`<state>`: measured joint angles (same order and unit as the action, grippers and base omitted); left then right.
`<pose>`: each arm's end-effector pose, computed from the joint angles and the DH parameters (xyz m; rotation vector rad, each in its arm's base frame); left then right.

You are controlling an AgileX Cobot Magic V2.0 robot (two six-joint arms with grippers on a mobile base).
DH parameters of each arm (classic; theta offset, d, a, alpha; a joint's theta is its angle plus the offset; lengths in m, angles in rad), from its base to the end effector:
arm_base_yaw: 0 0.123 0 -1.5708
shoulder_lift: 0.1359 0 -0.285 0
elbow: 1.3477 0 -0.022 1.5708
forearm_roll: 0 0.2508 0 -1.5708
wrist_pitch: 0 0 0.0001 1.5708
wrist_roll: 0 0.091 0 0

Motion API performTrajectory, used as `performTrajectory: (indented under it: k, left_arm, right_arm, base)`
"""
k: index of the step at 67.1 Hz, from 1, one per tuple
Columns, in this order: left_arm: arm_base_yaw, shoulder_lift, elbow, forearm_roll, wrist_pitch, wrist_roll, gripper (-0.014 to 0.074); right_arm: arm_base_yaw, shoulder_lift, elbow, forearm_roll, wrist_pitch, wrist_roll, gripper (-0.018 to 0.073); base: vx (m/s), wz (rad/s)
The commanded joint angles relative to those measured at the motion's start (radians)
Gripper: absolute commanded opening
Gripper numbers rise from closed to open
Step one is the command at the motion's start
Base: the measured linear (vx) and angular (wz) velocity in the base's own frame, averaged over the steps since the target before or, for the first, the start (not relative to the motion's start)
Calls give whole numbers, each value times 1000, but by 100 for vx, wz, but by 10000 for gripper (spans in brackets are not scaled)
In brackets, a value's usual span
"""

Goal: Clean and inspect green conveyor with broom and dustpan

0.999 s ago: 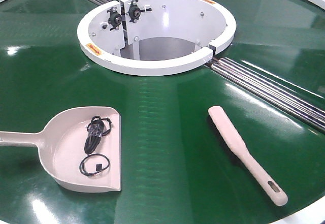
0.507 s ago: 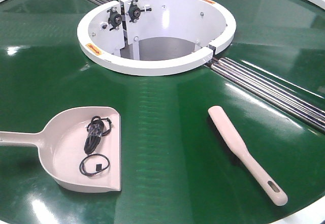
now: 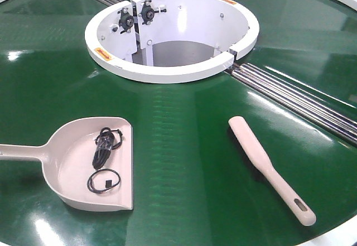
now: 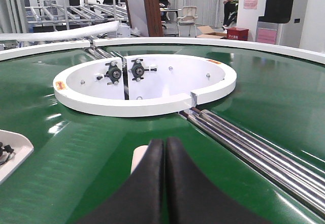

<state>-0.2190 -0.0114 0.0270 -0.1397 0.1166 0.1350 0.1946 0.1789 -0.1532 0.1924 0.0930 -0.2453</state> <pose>0.0550 -0.0138 0.1942 0.1862 1.6070 -0.1851 0.0673 0.0149 0.2458 -0.2121 1.5879 0.1236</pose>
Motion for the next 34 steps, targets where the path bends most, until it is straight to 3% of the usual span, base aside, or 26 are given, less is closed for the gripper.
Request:
performTrajectory:
  k: [1, 5, 17, 34]
  left_arm:
    - [-7, -16, 28, -12, -78, -15, -7]
    - [-6, -16, 28, -9, -80, -91, -7]
    - [-6, -16, 29, 164, -79, -322, -7]
    - [-6, -16, 28, 171, -78, -342, -7]
  right_arm:
    - [-4, 9, -28, 0, -75, -3, -10]
    - [-4, 9, -28, 0, -75, -3, -10]
    - [-4, 9, -28, 0, -75, -3, -10]
    - [-4, 9, -28, 0, -75, -3, -10]
  base:
    - [0, 0]
    - [0, 0]
    - [0, 0]
    - [0, 0]
